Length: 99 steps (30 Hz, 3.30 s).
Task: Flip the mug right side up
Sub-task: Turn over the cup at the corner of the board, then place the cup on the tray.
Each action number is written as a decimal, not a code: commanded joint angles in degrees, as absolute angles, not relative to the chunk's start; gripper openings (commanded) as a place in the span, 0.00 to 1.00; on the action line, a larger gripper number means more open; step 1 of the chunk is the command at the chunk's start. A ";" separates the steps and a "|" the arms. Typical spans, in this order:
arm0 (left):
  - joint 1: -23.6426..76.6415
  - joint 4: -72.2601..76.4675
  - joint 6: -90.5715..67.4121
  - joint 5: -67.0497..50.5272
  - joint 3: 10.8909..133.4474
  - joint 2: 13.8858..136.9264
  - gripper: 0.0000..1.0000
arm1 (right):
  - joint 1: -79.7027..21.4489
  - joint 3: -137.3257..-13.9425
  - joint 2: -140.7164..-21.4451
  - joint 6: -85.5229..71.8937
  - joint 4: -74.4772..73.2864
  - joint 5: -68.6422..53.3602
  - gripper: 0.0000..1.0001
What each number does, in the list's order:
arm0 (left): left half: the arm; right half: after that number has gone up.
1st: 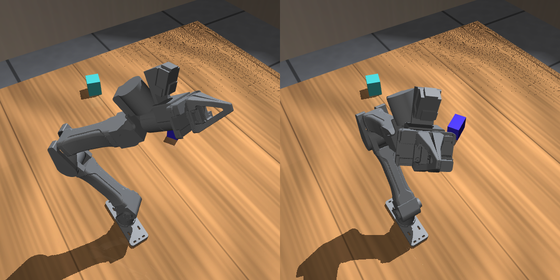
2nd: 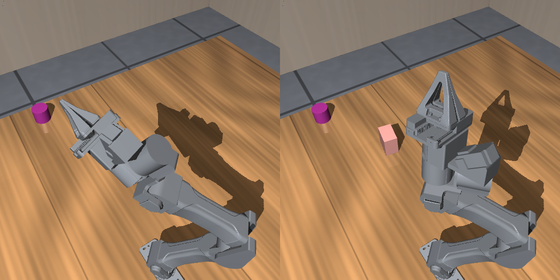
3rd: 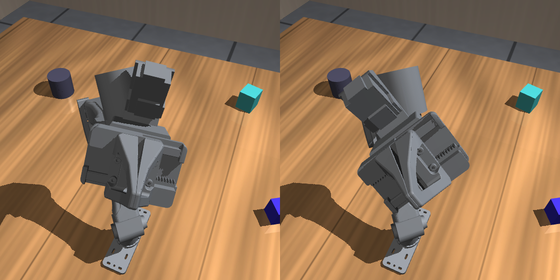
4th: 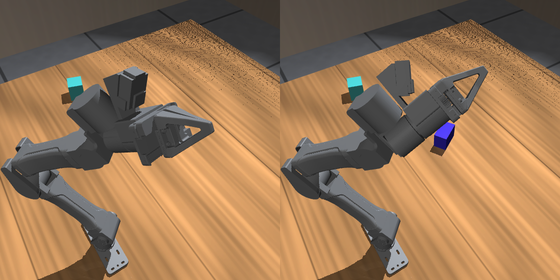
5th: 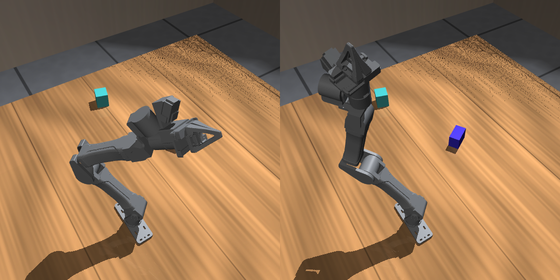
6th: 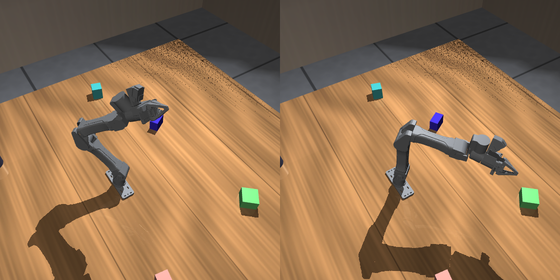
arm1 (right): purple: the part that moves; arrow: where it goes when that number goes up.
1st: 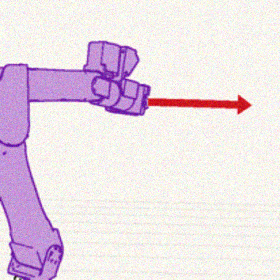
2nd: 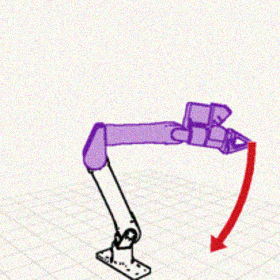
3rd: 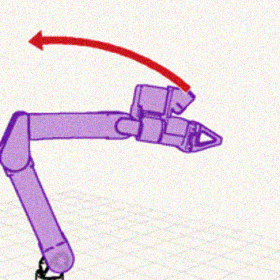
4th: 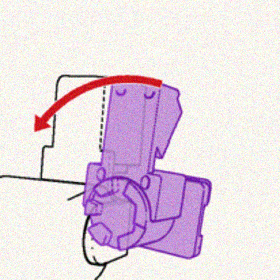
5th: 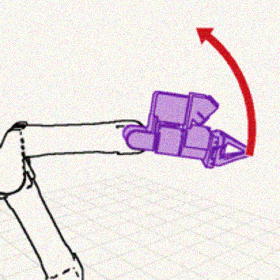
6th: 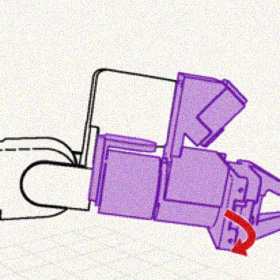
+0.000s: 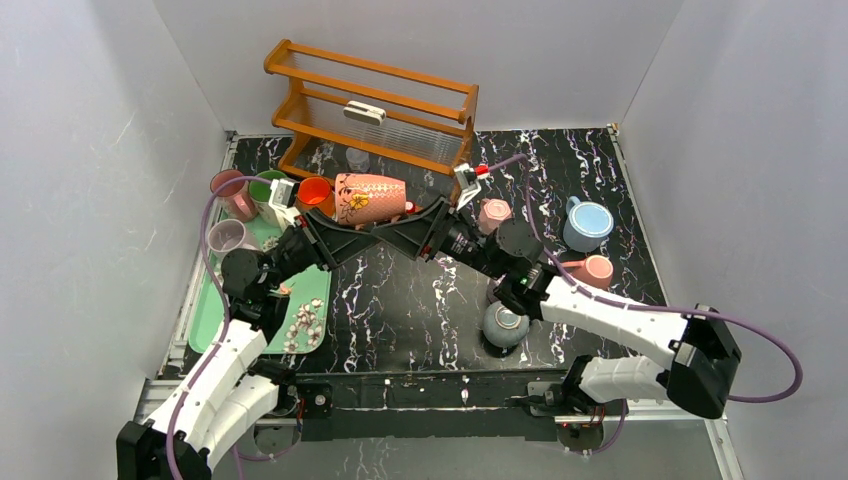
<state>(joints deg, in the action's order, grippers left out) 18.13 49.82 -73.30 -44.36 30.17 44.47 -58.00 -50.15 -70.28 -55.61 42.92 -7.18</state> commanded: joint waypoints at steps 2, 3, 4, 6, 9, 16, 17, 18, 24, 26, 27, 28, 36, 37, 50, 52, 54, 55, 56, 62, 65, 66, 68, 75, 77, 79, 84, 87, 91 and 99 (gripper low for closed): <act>18.19 52.10 -69.54 -41.31 30.59 44.25 0.00 | -58.46 -49.60 -64.92 -53.64 39.59 -3.00 0.71; 18.19 51.93 -69.06 -41.02 30.47 44.25 0.00 | -58.49 -49.23 -63.72 -53.43 38.19 -2.03 0.77; 18.19 51.43 -68.44 -40.65 30.30 44.14 0.00 | -58.50 -48.93 -62.77 -53.11 36.51 -1.18 0.83; 18.19 48.73 -65.85 -39.89 30.67 43.99 0.00 | -58.47 -48.24 -60.94 -52.21 33.90 -0.32 0.91; 18.20 39.13 -59.04 -37.36 32.94 43.66 0.00 | -58.47 -46.86 -58.44 -51.51 31.19 2.34 0.99; 18.19 10.32 -41.61 -24.96 40.18 42.41 0.00 | -58.48 -48.30 -54.76 -48.60 17.44 5.64 0.99; 18.22 8.12 -40.16 -23.21 40.51 42.12 0.00 | -58.51 -48.21 -54.27 -48.25 15.92 5.89 0.99; 18.26 5.75 -38.57 -21.70 41.02 41.96 0.00 | -58.48 -47.98 -53.72 -47.91 14.51 6.04 0.99; 18.27 -13.25 -30.46 -3.18 44.51 42.72 0.00 | -58.45 -45.02 -50.74 -47.47 8.64 7.19 0.99; 18.20 -16.47 -29.31 2.72 44.16 43.26 0.00 | -58.47 -45.83 -50.18 -47.54 5.16 9.03 0.99; 18.19 -17.00 -28.94 5.01 43.74 43.35 0.00 | -58.45 -46.58 -50.00 -47.46 3.06 10.05 0.99; 18.24 -17.45 -28.84 7.26 43.16 43.38 0.00 | -58.52 -47.19 -49.88 -47.20 1.48 10.45 0.99; 18.20 -21.55 -31.81 25.84 40.77 45.85 0.00 | -58.46 -46.35 -48.28 -46.99 0.88 11.34 0.99; 18.26 -21.83 -31.71 27.45 40.78 46.79 0.00 | -58.49 -45.92 -47.99 -46.82 1.40 11.45 0.99; 18.06 -22.24 -34.30 36.00 43.28 61.10 0.00 | -58.46 -43.93 -41.61 -43.68 2.01 11.44 0.99; 18.03 -22.25 -35.17 36.53 43.71 63.18 0.00 | -58.45 -43.48 -40.75 -43.64 2.23 11.67 0.99; 18.02 -22.10 -35.78 37.59 43.77 65.08 0.00 | -58.45 -43.18 -40.03 -43.60 2.42 11.71 0.99; 17.99 -21.84 -35.84 38.17 43.73 65.79 0.00 | -58.51 -43.08 -39.87 -43.59 2.46 11.77 0.99; 17.90 -21.20 -35.59 38.48 43.58 66.31 0.00 | -58.49 -43.07 -39.70 -43.53 2.42 11.71 0.99; 17.29 -19.69 -32.70 40.69 45.23 69.70 0.00 | -58.49 -42.98 -39.20 -43.35 2.12 11.42 0.99; 16.88 -19.65 -32.09 40.68 46.66 71.52 0.00 | -58.53 -43.14 -39.49 -43.16 2.55 11.34 0.99; 16.78 -19.39 -31.94 40.56 46.86 71.92 0.00 | -58.51 -43.27 -39.73 -43.11 2.70 11.34 0.99; 16.51 -19.08 -31.89 40.60 47.24 72.86 0.00 | -58.47 -44.04 -40.42 -43.23 2.19 11.42 0.99; 14.76 -19.72 -32.17 38.63 48.16 74.40 0.00 | -58.46 -44.94 -40.81 -43.93 1.08 11.60 0.99; 13.70 -19.71 -32.00 37.67 48.08 74.65 0.00 | -58.51 -44.87 -40.55 -44.03 1.09 11.69 0.99; 12.87 -19.44 -31.87 36.82 48.08 74.99 0.00 | -58.46 -44.76 -40.27 -44.11 1.01 11.75 0.99; 11.68 -19.39 -31.59 36.31 48.58 75.96 0.00 | -58.45 -44.40 -39.85 -44.42 0.92 12.23 0.99; 10.83 -19.27 -32.02 35.26 48.87 76.60 0.00 | -58.53 -44.53 -40.05 -45.11 0.49 13.38 0.99; 9.58 -18.12 -32.27 33.76 49.23 78.06 0.00 | -58.45 -45.49 -40.34 -45.53 -2.02 14.61 0.99; 7.58 -17.43 -32.03 32.04 50.98 81.20 0.00 | -58.50 -45.18 -39.30 -45.71 -2.54 14.77 0.99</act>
